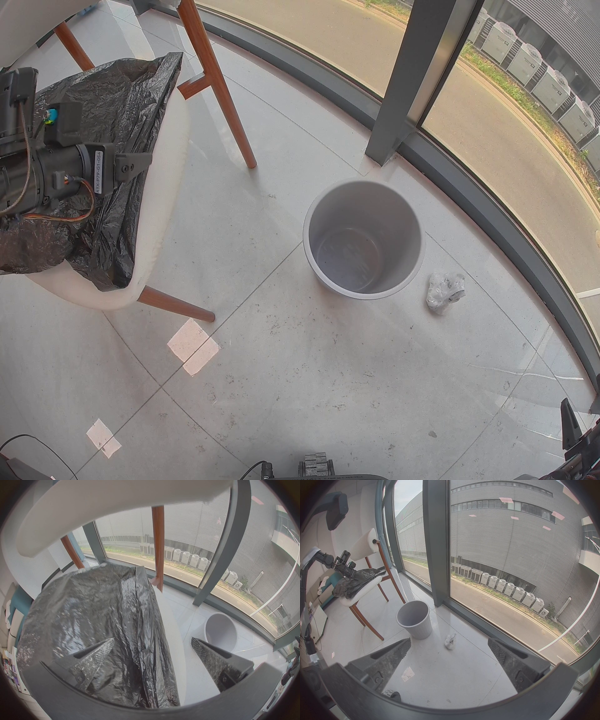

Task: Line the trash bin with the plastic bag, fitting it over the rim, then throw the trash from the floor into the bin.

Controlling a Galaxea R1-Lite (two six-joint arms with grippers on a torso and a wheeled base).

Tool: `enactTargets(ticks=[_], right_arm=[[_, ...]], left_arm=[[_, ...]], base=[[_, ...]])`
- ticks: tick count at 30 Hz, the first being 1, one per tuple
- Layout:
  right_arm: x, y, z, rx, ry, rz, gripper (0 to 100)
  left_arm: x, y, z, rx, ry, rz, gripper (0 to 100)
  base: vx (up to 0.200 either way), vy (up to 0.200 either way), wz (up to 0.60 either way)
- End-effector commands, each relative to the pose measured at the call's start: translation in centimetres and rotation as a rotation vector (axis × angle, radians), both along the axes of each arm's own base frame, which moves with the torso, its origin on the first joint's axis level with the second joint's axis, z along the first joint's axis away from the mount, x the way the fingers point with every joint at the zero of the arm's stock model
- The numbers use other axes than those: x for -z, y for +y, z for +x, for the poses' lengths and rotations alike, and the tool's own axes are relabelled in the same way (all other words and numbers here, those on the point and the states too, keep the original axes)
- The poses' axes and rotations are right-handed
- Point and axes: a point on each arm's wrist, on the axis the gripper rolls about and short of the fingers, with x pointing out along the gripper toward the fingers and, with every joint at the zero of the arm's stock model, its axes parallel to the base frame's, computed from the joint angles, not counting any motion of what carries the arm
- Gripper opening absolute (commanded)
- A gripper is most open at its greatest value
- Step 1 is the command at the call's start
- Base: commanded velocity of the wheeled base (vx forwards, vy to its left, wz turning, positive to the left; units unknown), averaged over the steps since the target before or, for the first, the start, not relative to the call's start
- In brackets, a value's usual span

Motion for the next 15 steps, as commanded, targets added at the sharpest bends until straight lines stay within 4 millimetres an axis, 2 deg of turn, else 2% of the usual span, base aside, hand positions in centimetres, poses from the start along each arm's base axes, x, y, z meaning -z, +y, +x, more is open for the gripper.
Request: enactTargets(ticks=[1,7,15], right_arm=[[0.5,0.0,0.0,-0.001,0.002,0.0,100],[0.5,0.0,0.0,-0.001,0.002,0.0,100],[0.5,0.0,0.0,-0.001,0.002,-0.002,100]], left_arm=[[1.0,-0.3,0.9,-0.002,0.018,0.004,100],[2.2,-0.8,2.6,-0.001,-0.008,-0.006,100],[3.0,-0.4,2.7,-0.018,0.011,0.0,100]], base=[[0.0,0.0,0.0],[0.0,0.0,0.0],[0.0,0.0,0.0]])
